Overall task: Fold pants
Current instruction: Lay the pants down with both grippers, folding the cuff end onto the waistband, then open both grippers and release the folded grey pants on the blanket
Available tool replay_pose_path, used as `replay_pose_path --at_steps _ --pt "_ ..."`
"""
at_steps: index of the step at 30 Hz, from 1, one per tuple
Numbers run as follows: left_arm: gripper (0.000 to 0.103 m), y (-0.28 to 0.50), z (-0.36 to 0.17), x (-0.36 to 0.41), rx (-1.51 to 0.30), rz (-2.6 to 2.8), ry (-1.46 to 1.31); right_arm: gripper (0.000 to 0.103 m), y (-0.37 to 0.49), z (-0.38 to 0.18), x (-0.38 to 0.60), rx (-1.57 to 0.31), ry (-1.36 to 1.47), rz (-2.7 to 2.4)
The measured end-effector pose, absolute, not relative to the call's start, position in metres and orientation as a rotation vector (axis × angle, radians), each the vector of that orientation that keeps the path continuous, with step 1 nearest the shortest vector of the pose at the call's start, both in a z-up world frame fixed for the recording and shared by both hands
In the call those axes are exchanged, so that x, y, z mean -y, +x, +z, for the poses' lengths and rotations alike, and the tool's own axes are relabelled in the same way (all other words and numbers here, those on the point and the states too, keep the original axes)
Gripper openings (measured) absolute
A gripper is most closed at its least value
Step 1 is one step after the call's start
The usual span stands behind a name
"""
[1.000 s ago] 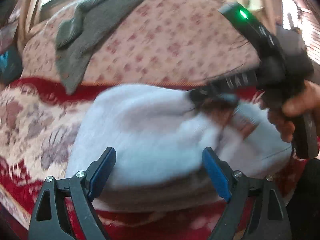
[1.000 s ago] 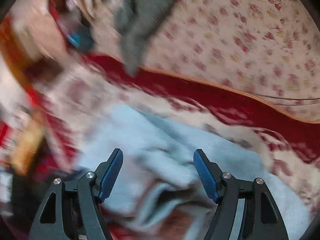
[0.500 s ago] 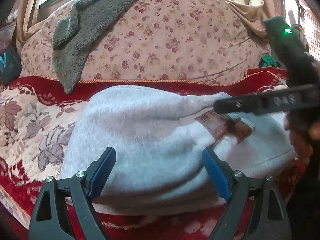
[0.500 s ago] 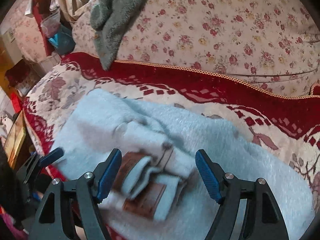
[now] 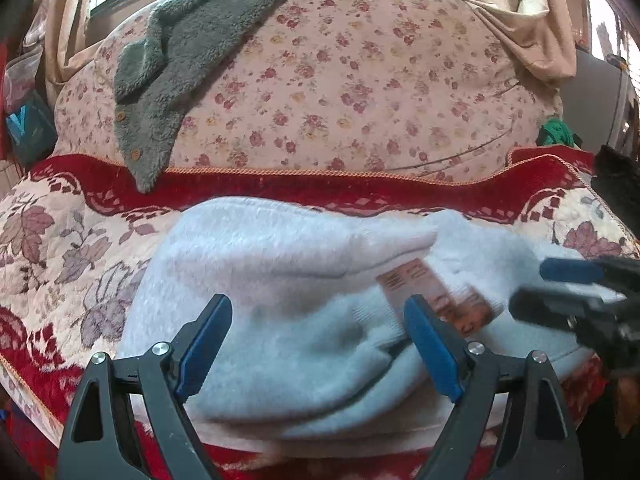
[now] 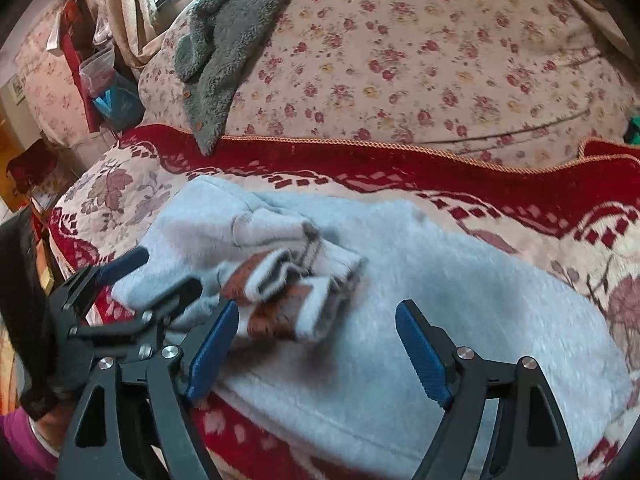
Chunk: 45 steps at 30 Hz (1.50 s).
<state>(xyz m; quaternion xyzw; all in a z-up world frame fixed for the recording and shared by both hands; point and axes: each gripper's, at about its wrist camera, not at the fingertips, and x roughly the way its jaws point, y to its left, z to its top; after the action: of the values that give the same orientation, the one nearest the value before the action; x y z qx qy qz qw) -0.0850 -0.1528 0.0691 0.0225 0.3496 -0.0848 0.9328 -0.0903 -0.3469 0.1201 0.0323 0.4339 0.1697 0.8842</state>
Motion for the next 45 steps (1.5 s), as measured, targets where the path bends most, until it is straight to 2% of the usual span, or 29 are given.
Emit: replay_pose_path --at_steps 6,29,45 --pt "0.087 -0.084 0.078 0.18 -0.697 -0.211 0.06 0.09 -0.109 0.124 0.371 -0.895 0.101 0.329" --pt "0.087 -0.079 0.075 0.269 -0.702 -0.309 0.133 0.092 -0.169 0.111 0.462 -0.909 0.234 0.201" --pt "0.088 -0.07 0.069 0.294 -0.726 -0.355 0.154 0.094 -0.189 0.082 0.493 -0.965 0.34 0.171"
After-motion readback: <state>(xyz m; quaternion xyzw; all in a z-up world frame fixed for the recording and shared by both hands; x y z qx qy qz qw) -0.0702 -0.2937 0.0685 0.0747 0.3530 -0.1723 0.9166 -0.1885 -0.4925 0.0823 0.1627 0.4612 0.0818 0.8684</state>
